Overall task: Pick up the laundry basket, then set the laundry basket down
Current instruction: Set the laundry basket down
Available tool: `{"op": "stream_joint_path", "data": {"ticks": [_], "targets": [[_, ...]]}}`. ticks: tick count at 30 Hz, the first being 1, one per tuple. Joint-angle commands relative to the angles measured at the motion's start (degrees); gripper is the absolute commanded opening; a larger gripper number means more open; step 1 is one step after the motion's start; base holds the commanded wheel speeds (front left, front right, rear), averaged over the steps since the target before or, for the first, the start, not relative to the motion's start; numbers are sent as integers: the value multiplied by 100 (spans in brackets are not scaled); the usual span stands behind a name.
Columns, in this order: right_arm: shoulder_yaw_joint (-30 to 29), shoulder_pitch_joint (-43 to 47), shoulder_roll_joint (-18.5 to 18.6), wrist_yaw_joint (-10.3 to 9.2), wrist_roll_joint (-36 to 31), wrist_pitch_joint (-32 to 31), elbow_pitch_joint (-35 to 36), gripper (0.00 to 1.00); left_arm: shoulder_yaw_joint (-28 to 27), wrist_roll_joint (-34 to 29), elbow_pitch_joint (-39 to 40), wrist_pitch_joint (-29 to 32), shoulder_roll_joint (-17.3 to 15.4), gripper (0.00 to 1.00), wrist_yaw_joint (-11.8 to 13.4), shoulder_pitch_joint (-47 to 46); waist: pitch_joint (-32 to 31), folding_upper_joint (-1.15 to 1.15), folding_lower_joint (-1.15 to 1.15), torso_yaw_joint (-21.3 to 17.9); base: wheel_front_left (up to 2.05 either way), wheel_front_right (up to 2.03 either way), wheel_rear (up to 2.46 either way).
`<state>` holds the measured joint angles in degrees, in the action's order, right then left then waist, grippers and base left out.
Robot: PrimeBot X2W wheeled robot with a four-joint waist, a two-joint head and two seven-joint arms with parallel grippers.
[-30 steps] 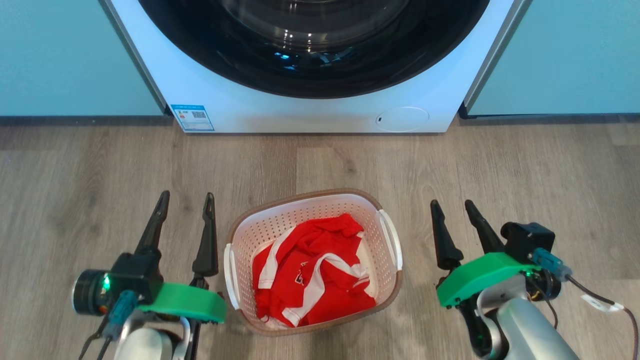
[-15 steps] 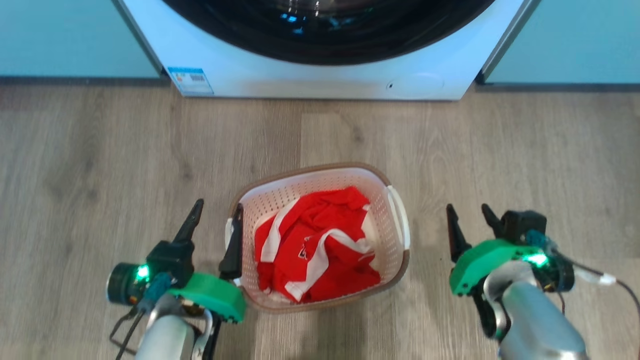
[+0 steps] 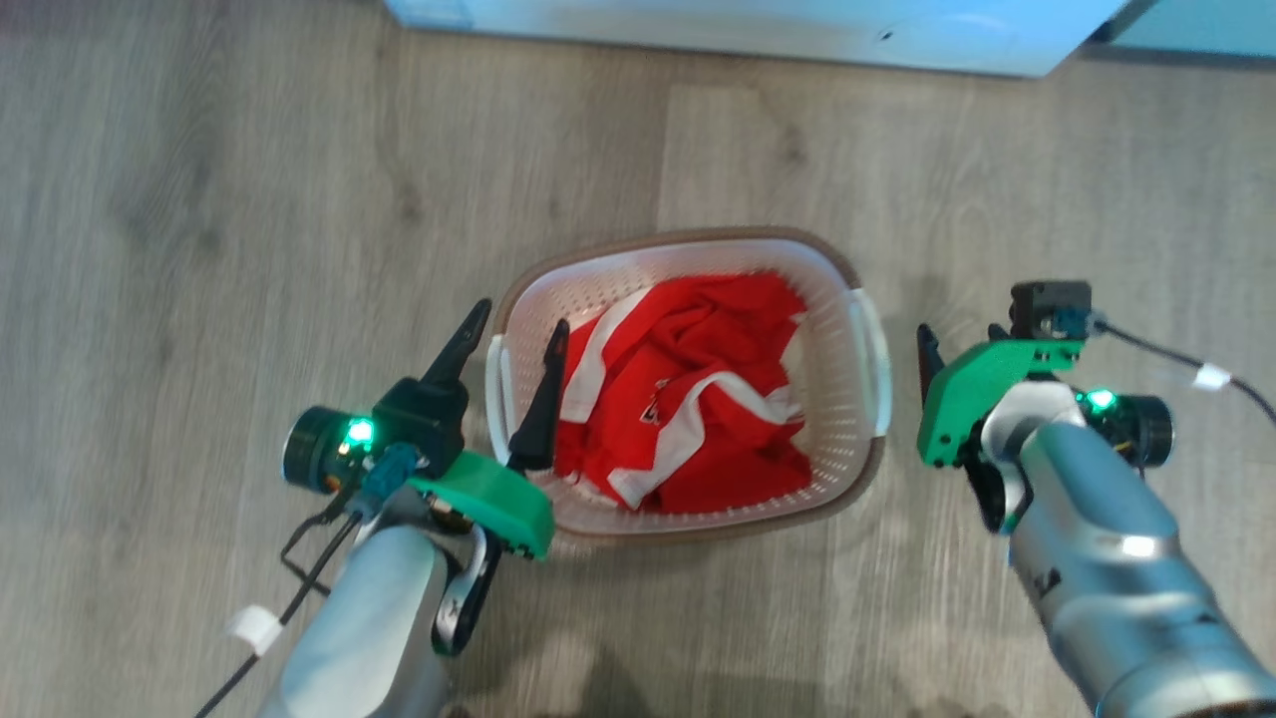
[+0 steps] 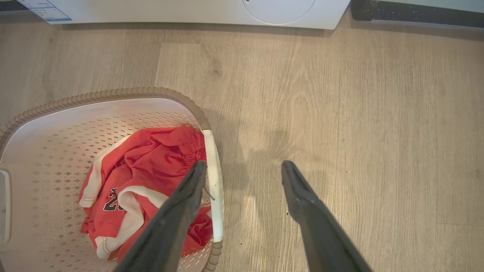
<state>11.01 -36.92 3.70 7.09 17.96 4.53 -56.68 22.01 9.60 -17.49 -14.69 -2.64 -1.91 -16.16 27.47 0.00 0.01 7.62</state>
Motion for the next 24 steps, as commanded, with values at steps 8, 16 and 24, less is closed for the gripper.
{"op": "stream_joint_path", "data": {"ticks": [8, 16, 24], "targets": [[93, -639, 24, 40, 12, -352, -677, 100, 230, 306, 195, -30, -24, 100, 167, -451, 673, 0, -1, 519, 0, 0, 0], [115, -1102, 90, 40, -43, -502, -1270, 100, 540, 474, 292, -30, -24, 100, 275, -715, 1067, 0, -1, 732, 0, 0, 0], [26, -1375, 224, 40, -158, -676, -1585, 100, 733, 580, 332, -30, -24, 100, 332, -846, 1324, 0, -1, 937, 0, 0, 0]]}}
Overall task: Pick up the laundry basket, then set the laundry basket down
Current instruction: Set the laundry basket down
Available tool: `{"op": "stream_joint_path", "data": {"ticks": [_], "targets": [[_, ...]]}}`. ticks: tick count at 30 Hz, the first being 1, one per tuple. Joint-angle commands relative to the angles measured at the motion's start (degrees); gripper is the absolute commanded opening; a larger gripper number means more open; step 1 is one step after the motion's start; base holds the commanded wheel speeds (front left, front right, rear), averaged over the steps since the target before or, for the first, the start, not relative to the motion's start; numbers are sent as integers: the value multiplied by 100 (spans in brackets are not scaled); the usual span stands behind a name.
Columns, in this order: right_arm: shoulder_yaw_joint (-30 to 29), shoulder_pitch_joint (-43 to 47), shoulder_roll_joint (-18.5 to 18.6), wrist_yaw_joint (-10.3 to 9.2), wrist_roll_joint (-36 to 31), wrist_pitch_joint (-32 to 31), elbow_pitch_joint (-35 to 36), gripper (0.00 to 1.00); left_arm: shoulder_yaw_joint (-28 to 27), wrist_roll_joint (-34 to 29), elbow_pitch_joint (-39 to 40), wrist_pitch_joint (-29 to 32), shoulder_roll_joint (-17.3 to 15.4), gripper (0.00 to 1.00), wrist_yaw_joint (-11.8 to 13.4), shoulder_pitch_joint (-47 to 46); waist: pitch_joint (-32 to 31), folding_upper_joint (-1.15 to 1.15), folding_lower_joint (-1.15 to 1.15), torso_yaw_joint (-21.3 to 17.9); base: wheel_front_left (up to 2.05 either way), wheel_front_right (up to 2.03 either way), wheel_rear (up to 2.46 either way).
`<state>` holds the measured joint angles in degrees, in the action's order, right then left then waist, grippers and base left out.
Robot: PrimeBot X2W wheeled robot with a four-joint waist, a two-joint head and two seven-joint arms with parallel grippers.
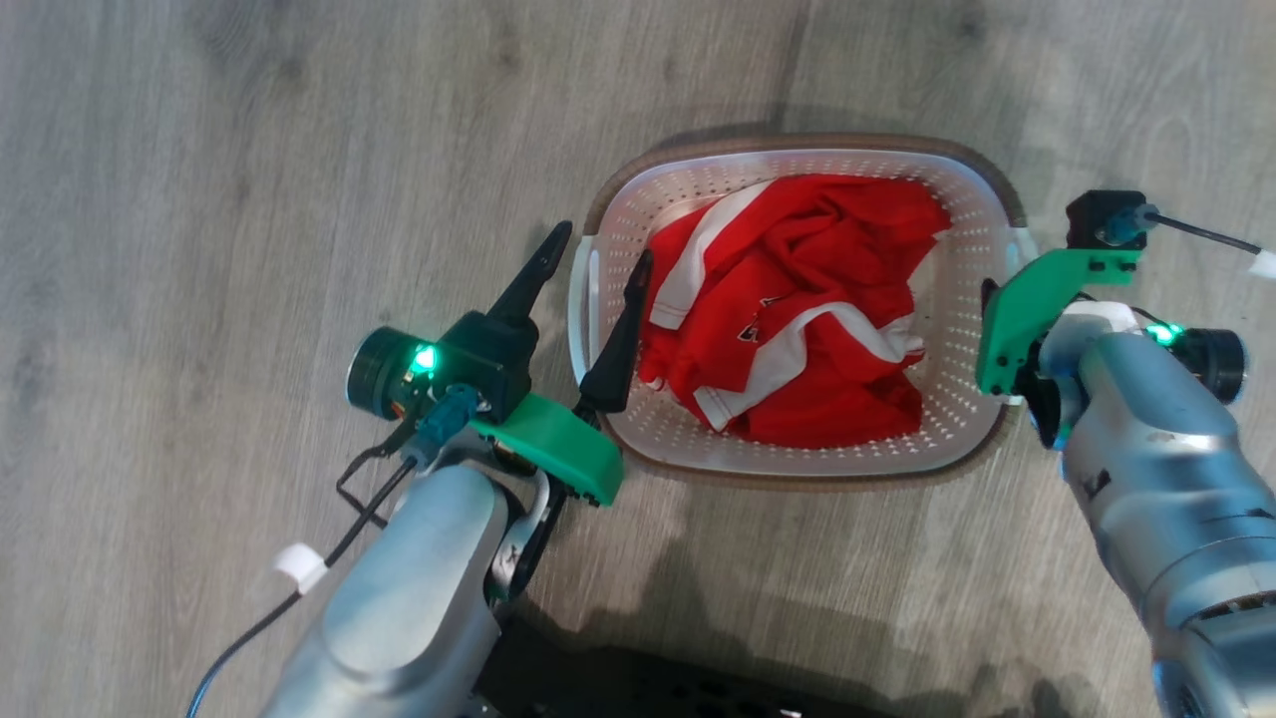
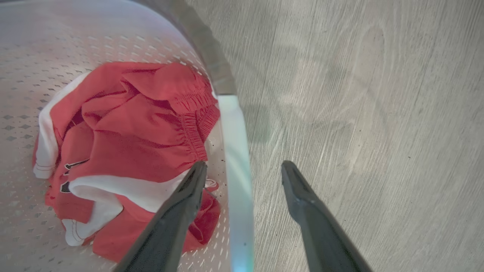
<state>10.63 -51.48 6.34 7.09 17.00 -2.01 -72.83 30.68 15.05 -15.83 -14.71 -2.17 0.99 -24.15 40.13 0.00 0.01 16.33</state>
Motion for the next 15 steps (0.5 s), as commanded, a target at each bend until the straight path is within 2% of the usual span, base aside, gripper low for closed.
{"op": "stream_joint_path", "data": {"ticks": [1, 3, 4, 5, 6, 7, 8, 15], "targets": [[56, 69, -26, 40, -84, -40, 10, 100, -114, 51, 171, -29, -71, 100, 49, -54, 74, 0, -1, 88, 0, 0, 0], [32, 54, -15, 40, -109, -81, -20, 100, -76, 83, 180, -29, -71, 100, 69, -62, 98, 0, -1, 124, 0, 0, 0], [16, 49, -9, 40, -115, -105, -33, 94, -59, 97, 185, -29, -71, 100, 78, -64, 110, 0, -1, 139, 0, 0, 0], [-4, 45, -2, 40, -119, -133, -44, 69, -45, 110, 189, -29, -71, 100, 84, -67, 122, 0, -1, 153, 0, 0, 0], [-34, 44, 14, 40, -140, -187, -62, 31, -22, 130, 194, -29, -71, 100, 95, -76, 140, 0, -1, 176, 0, 0, 0], [-46, 46, 18, 40, -150, -210, -69, 3, -12, 140, 195, -29, -71, 100, 99, -81, 146, 0, -1, 185, 0, 0, 0], [-50, 54, 11, 40, -155, -246, -74, 0, -2, 148, 196, -29, -71, 100, 103, -86, 151, 0, -1, 193, 0, 0, 0], [-91, 55, -9, 40, -138, -321, -91, 0, 15, 181, 203, -29, -71, 100, 120, -116, 182, 0, -1, 204, 0, 0, 0]]}}
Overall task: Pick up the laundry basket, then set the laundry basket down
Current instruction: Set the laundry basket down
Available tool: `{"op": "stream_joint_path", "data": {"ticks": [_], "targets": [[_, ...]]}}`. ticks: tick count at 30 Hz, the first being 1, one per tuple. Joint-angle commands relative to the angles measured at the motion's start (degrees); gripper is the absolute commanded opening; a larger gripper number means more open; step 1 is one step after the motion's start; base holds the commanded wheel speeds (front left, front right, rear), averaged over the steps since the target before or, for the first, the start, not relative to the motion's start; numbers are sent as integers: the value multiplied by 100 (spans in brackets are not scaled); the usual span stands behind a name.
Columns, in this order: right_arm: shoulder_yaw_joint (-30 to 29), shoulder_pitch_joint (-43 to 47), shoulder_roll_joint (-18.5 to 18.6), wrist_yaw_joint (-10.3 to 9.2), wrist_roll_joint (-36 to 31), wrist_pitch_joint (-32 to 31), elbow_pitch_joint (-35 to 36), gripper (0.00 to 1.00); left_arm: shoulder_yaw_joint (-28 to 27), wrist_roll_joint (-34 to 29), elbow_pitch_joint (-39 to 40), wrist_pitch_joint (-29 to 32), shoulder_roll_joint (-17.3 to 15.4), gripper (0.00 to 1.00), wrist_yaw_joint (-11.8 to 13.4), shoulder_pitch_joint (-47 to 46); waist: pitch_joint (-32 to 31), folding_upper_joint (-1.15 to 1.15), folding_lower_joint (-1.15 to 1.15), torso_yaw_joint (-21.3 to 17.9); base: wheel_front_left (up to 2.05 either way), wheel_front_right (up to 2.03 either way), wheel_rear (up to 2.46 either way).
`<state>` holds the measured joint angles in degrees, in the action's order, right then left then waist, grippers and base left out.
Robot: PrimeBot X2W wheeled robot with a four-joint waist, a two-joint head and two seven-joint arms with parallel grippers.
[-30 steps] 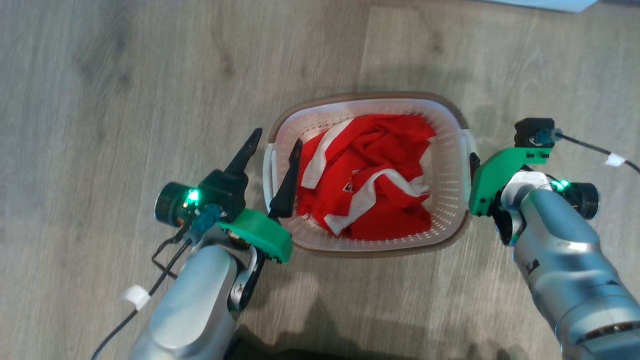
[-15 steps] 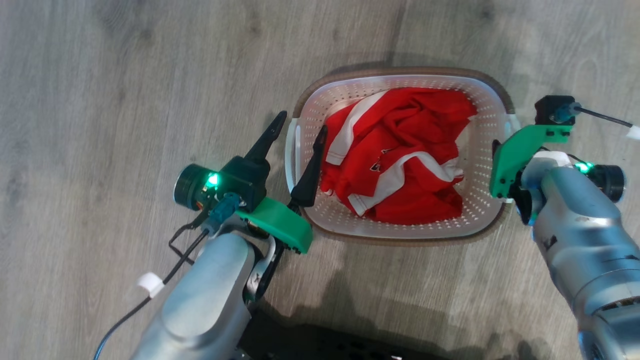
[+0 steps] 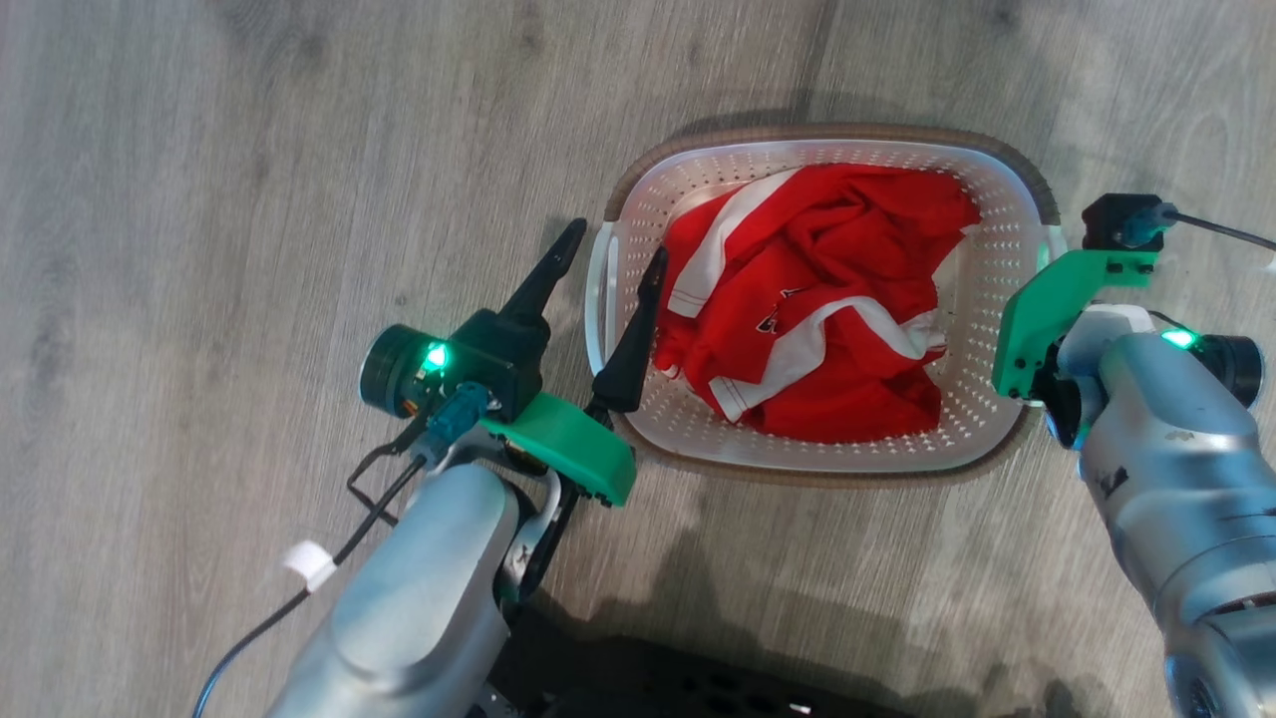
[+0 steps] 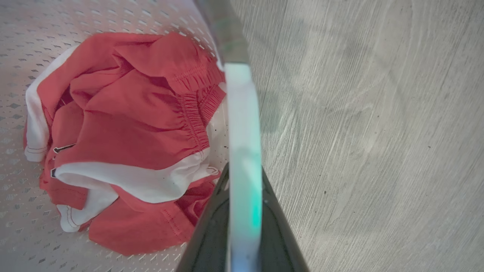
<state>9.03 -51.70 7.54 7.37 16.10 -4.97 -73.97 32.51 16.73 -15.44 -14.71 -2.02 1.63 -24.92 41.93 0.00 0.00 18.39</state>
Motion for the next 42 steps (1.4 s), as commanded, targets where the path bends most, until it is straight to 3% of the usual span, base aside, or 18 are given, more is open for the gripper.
{"op": "stream_joint_path", "data": {"ticks": [1, 14, 39, 40, 41, 42], "targets": [[49, 80, -132, 12, -35, -29, 20, 0, -168, 14, 166, -29, -86, 100, 58, -41, 5, 0, 0, -4, 0, 0, 0], [-350, 283, -287, 12, 215, -92, 5, 0, -184, -34, 111, -29, -86, 100, 48, -20, -77, 0, 0, -104, 0, 0, 0], [-587, 561, -451, 12, 149, -119, 2, 0, -168, -57, 25, -29, -86, 100, 26, -7, -138, 0, 0, -190, 0, 0, 0], [-588, 560, -452, 12, 124, -115, 2, 29, -167, -53, 27, -29, -86, 100, 26, -12, -131, 0, 0, -188, 0, 0, 0], [-588, 557, -452, 12, 91, -112, 1, 71, -165, -48, 29, -29, -86, 100, 27, -18, -122, 0, 0, -188, 0, 0, 0], [-589, 552, -452, 12, 59, -112, 1, 100, -164, -43, 31, -29, -86, 100, 28, -25, -112, 0, 0, -188, 0, 0, 0]]}}
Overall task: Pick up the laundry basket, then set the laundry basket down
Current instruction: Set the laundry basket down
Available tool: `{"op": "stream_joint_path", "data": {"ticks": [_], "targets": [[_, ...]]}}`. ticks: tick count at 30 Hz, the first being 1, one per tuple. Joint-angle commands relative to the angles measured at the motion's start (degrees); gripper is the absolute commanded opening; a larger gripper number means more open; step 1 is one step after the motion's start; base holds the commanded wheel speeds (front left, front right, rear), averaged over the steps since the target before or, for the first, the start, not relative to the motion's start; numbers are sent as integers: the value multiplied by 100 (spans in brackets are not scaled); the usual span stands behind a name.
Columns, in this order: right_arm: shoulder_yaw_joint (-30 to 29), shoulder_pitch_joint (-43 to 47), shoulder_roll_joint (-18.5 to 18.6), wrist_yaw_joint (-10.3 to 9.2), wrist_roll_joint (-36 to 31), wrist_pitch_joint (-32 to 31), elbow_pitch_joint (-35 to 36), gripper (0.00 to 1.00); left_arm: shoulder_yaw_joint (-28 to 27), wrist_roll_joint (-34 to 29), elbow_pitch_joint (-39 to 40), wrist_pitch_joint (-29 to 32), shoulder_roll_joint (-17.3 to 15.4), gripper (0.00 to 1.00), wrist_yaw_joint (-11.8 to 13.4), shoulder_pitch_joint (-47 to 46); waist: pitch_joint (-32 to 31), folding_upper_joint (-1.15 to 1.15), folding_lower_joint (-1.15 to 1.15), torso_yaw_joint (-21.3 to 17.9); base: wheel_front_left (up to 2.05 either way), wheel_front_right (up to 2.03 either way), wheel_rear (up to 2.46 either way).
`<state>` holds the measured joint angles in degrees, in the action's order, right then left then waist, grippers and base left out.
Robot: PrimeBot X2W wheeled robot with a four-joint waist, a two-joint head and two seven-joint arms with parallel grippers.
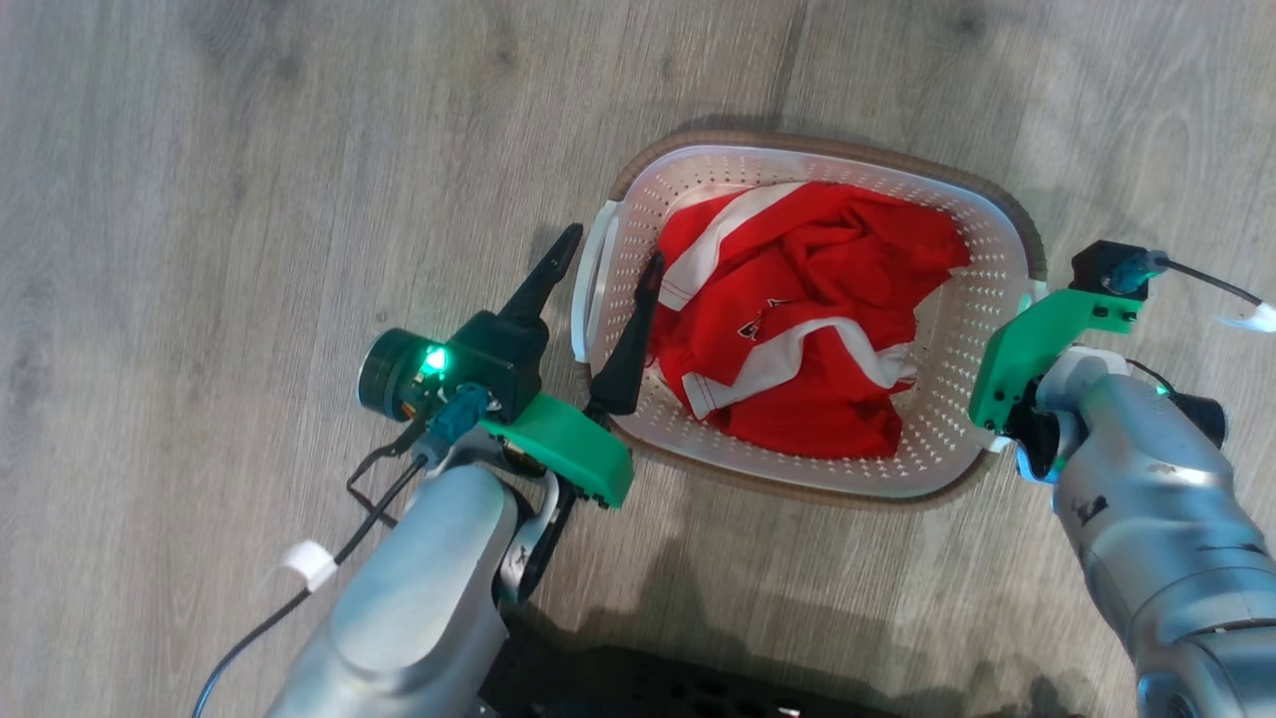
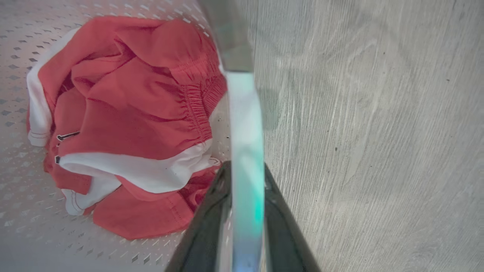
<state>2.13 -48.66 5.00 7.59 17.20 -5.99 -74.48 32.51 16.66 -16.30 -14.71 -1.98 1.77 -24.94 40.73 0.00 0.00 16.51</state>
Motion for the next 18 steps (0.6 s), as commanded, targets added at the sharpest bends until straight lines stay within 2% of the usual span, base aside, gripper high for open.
{"op": "stream_joint_path", "data": {"ticks": [1, 18], "targets": [[101, 249, -198, -10, -51, -10, 53, 100, -164, -36, 116, -29, -89, 100, 14, -23, 8, 0, 0, 1, 0, 0, 0], [-53, 253, -193, -10, -461, 66, 53, 100, -165, 15, -31, -29, -89, 100, 9, -55, -137, 0, 0, -44, 0, 0, 0]]}}
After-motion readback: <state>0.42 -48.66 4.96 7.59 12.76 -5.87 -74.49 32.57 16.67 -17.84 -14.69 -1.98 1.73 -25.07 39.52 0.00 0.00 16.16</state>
